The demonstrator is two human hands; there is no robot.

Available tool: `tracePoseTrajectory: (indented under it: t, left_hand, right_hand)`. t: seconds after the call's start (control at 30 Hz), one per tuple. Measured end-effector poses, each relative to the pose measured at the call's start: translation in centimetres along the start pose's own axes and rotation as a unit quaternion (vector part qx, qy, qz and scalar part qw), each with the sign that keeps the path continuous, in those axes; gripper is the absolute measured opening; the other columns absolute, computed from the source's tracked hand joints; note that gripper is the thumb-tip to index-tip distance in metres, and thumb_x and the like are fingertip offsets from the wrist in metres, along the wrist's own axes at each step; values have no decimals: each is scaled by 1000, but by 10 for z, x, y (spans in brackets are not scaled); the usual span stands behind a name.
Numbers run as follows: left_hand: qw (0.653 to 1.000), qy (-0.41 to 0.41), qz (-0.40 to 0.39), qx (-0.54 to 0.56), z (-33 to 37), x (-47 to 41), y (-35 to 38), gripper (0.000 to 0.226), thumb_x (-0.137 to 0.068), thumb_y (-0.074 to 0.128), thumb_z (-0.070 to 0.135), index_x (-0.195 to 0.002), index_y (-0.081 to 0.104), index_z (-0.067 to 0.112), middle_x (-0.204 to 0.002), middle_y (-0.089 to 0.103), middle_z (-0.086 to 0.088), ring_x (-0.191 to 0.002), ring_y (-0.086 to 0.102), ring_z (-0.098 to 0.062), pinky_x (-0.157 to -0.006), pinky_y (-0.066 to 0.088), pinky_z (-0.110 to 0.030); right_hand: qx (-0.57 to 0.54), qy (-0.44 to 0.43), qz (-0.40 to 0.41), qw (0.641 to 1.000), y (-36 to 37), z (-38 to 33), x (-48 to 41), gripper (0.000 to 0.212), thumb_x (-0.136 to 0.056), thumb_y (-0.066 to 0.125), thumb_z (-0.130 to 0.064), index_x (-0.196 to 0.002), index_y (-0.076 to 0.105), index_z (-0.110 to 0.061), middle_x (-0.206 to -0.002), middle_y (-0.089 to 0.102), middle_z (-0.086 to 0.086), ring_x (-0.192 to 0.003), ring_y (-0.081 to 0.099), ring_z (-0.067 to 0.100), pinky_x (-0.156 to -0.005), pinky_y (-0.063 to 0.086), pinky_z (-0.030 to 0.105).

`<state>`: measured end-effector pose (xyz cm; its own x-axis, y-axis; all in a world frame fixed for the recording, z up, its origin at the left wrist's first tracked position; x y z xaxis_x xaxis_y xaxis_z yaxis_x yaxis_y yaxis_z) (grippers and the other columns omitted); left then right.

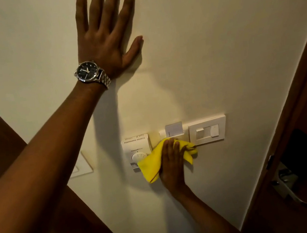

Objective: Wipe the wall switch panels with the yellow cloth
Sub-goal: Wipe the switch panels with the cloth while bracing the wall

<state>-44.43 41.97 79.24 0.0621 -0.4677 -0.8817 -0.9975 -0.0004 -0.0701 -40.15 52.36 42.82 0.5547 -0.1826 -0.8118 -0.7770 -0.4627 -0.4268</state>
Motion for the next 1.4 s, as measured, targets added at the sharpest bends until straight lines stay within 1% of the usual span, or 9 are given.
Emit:
tracePoseTrajectory:
  t: [0.17,0.27,0.43,0.57,0.7,0.83,1.03,1.23,1.4]
  left_hand:
    - [1000,0,3,-3,-4,2,1,72,-108,28,65,-165,28,21,-167,33,-15,-154,32,-39,-123,30,-66]
    - [1000,0,7,-10,0,3,1,71,-107,29,66,-163,32,22,-166,37,-13,-153,35,-38,-123,32,-65]
    - [1000,-4,10,-2,0,2,1,71,-107,30,66,-163,32,23,-165,38,-13,-153,36,-37,-124,31,-63]
    - [1000,-2,11,3,-2,2,1,72,-108,29,65,-164,28,21,-167,34,-15,-154,33,-39,-123,30,-66]
    - [1000,0,13,-7,-2,3,1,71,-107,30,65,-164,30,22,-166,35,-14,-154,34,-39,-123,31,-66]
    - [1000,-2,9,-3,0,1,1,71,-107,30,66,-163,32,23,-166,37,-13,-153,35,-38,-124,31,-64]
    - [1000,-5,12,-1,-1,2,3,70,-107,30,65,-164,28,24,-167,35,-13,-154,33,-38,-124,30,-65]
    - [1000,5,20,-14,-1,3,5,67,-109,29,59,-166,23,23,-169,30,-13,-156,29,-38,-125,29,-64]
    - [1000,10,20,-14,-3,1,5,69,-108,32,59,-166,24,21,-168,31,-15,-155,30,-40,-125,29,-63]
  right_hand:
    - [-23,40,-17,999,-2,42,-5,74,-106,27,-45,-158,-10,-8,-168,-4,13,-156,-5,24,-126,-6,40]
    - [-94,86,-31,991,-1,49,15,120,-78,15,-91,-158,-9,-4,-142,45,-13,-128,53,-6,-100,-17,-5]
    - [24,21,-41,999,13,26,4,75,-104,24,-44,-158,-6,-1,-167,-10,19,-155,-11,35,-124,1,55]
    - [64,-73,-32,995,7,35,-3,65,-106,17,-34,-158,-10,-4,-167,-17,11,-155,-13,31,-121,5,54]
    - [-66,126,-60,988,4,50,-1,99,-89,26,-78,-152,-31,-28,-167,-17,9,-154,-2,38,-125,5,57]
    - [-42,133,-25,990,8,34,-4,142,-63,81,-60,-159,-10,-8,-168,-8,15,-155,0,38,-126,0,54]
    - [27,92,-90,991,6,50,-6,115,-82,26,-89,-159,-5,-10,-168,-11,11,-156,-8,31,-127,-8,48]
    - [-4,106,-21,994,8,30,-11,132,-69,71,-66,-159,-4,-7,-168,-6,15,-155,-6,40,-124,-9,55]
    - [137,-53,-32,989,9,39,-3,104,-86,55,-44,-157,-10,-3,-167,-10,13,-154,-15,36,-122,-2,59]
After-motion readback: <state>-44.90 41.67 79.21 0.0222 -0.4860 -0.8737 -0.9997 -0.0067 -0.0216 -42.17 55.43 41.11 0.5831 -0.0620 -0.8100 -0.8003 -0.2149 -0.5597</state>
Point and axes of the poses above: each hand's wrist, its own x-axis away from the middle knuckle, its own y-axis out of the palm, z = x × y, the point moved 6 cm from there along -x, towards the middle knuckle
